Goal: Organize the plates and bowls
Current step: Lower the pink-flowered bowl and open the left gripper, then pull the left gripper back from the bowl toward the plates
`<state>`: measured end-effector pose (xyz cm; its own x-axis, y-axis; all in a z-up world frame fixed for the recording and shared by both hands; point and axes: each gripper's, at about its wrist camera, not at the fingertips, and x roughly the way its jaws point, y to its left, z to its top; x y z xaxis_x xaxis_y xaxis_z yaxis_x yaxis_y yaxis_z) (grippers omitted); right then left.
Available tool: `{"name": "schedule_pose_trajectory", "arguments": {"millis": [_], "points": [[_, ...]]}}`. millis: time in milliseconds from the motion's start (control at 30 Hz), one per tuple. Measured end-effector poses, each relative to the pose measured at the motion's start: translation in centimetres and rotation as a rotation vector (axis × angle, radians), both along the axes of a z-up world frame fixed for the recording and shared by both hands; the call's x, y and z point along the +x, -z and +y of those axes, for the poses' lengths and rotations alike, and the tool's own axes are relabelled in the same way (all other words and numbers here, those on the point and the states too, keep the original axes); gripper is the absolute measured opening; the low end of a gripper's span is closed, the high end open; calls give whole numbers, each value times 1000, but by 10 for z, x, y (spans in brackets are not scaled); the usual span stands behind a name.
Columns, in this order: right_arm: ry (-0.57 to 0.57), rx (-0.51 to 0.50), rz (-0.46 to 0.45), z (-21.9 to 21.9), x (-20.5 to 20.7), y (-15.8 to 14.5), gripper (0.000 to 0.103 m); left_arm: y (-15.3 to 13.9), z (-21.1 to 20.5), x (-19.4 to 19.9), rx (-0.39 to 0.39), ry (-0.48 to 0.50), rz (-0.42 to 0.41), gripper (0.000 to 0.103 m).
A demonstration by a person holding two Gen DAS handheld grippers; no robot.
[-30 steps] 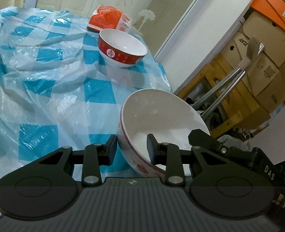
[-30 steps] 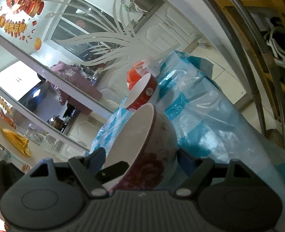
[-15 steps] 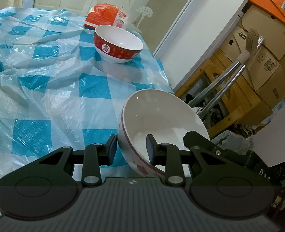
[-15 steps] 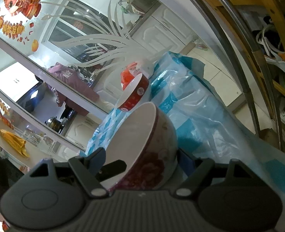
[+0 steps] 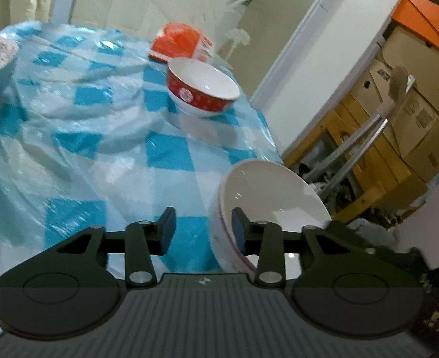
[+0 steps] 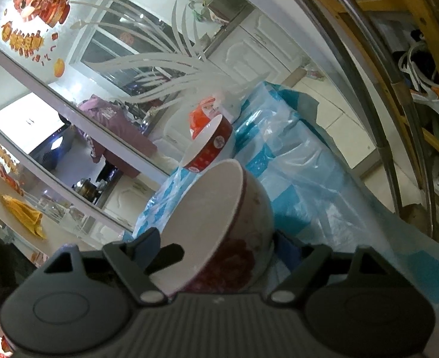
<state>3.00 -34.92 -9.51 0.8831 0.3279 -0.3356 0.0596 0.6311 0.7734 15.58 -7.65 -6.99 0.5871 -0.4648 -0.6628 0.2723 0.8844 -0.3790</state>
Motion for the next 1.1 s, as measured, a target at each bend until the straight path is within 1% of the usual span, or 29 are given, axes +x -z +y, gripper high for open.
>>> {"name": "schedule_pose_trajectory", "arguments": {"millis": [33, 133, 167, 200, 300, 367, 400, 600, 733, 867, 967, 1100], "points": [[16, -10, -5, -2, -2, -2, 98, -2, 3, -1, 5, -6, -12, 55], [45, -37, -27, -6, -9, -9, 100, -5, 11, -4, -7, -16, -25, 61], [56, -40, -32, -8, -12, -10, 100, -6, 13, -6, -7, -18, -30, 66], [66, -44, -38, -9, -14, -11, 101, -8, 16, -8, -4, -21, -38, 68], [88, -59, -51, -9, -18, -17, 102, -12, 19, -17, 29, -22, -78, 76], [95, -74, -67, -9, -18, -22, 102, -14, 24, -23, 37, -28, -105, 95], [96, -83, -75, -7, -19, -25, 102, -15, 29, -26, 38, -38, -120, 98], [97, -171, -172, 9, -23, -49, 102, -25, 56, -44, 19, -105, -187, 102], [55, -210, -230, 23, -21, -59, 102, -32, 80, -51, 22, -142, -225, 103], [32, -244, -221, 38, -13, -63, 102, -40, 110, -55, 18, -198, -268, 103], [-15, -264, -198, 51, -5, -64, 102, -46, 136, -55, 6, -256, -283, 103], [-105, -278, -188, 73, 5, -67, 102, -55, 170, -56, -9, -346, -291, 103]]}}
